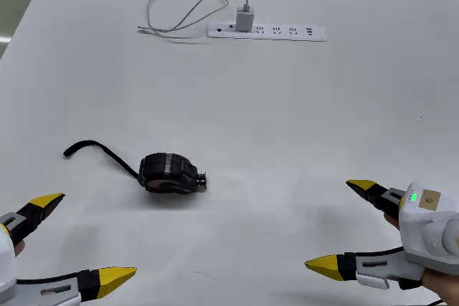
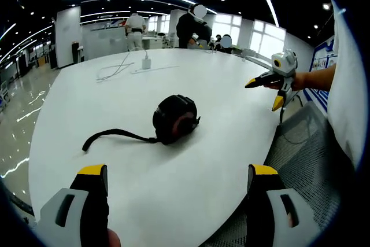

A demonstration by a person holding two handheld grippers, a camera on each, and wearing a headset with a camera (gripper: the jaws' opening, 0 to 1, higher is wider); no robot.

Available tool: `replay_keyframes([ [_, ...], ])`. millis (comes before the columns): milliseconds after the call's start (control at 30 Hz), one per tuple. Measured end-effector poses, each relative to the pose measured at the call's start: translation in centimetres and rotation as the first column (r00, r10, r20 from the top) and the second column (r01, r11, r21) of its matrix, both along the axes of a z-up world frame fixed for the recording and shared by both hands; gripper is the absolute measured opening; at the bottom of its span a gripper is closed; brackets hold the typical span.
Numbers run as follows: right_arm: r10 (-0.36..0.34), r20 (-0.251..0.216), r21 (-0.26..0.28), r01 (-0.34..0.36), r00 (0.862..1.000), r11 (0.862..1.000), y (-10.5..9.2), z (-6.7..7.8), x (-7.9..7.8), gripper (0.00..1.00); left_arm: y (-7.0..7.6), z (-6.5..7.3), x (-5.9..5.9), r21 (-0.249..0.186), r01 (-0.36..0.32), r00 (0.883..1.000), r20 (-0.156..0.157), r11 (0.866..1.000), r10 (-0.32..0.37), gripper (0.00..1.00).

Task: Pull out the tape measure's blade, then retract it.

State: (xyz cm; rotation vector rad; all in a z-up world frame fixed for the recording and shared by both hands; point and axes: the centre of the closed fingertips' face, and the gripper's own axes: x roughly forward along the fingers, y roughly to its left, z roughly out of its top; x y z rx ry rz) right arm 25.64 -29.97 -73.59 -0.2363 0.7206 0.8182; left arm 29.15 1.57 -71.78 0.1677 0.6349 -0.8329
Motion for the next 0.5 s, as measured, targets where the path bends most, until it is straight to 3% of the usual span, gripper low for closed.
replay_keyframes([
  [500, -0.027, -0.005, 0.020, 0.027, 1.000, 0.999, -0.27, 0.43, -0.97, 0.99, 0.98, 0.05, 0.11, 0.018, 0.014, 1.000, 0.013, 1.000, -0.014, 0.99],
])
